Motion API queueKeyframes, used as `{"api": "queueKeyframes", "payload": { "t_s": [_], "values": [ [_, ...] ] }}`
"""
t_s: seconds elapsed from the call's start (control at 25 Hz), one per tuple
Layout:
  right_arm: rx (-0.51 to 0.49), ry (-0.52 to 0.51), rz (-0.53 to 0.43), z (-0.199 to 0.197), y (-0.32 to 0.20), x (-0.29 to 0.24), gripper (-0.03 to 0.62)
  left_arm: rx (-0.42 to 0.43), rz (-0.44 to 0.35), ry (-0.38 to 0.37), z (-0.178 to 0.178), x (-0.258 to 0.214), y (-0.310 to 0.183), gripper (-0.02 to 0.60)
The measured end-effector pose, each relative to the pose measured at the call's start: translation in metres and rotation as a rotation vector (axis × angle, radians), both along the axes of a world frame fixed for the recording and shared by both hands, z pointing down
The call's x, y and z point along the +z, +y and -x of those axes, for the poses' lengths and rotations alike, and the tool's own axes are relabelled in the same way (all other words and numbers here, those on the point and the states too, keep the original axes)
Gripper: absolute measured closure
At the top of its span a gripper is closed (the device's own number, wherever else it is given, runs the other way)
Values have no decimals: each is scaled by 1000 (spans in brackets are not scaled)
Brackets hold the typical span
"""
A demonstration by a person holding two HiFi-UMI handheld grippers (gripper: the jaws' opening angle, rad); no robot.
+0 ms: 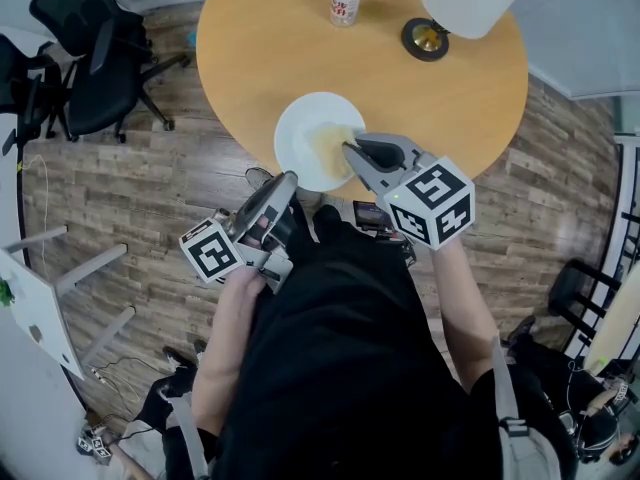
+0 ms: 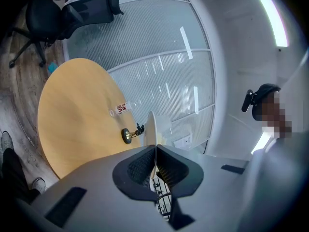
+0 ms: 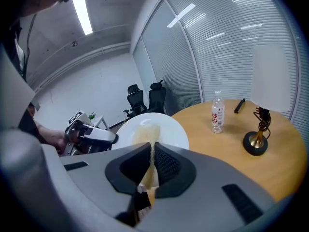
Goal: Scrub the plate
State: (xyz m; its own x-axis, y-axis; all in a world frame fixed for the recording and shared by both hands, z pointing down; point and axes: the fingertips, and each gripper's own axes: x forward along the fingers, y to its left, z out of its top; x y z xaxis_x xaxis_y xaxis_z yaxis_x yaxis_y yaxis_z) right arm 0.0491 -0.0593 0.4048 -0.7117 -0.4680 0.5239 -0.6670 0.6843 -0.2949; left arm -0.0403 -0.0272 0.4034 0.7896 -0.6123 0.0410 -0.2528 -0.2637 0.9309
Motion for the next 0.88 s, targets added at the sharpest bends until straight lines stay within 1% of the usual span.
{"api": "queueKeyframes", "payload": {
  "t_s": [0.2,0.32,0.44,0.6,0.88],
  "values": [
    [-61,-39,22,30,26,-3,566,-11,-1,-20,3,2,0,560],
    [-88,-73,23,51,39,-8,566,-41,8,-4,9,4,-1,561],
    [-96,-62,10,58,43,-6,566,-59,13,12,13,5,-4,561],
    [-59,-55,43,36,39,2,566,-56,2,9,14,1,-2,561],
    [37,19,87,-17,16,17,566,20,-46,-51,8,-2,5,561]
  ]
}}
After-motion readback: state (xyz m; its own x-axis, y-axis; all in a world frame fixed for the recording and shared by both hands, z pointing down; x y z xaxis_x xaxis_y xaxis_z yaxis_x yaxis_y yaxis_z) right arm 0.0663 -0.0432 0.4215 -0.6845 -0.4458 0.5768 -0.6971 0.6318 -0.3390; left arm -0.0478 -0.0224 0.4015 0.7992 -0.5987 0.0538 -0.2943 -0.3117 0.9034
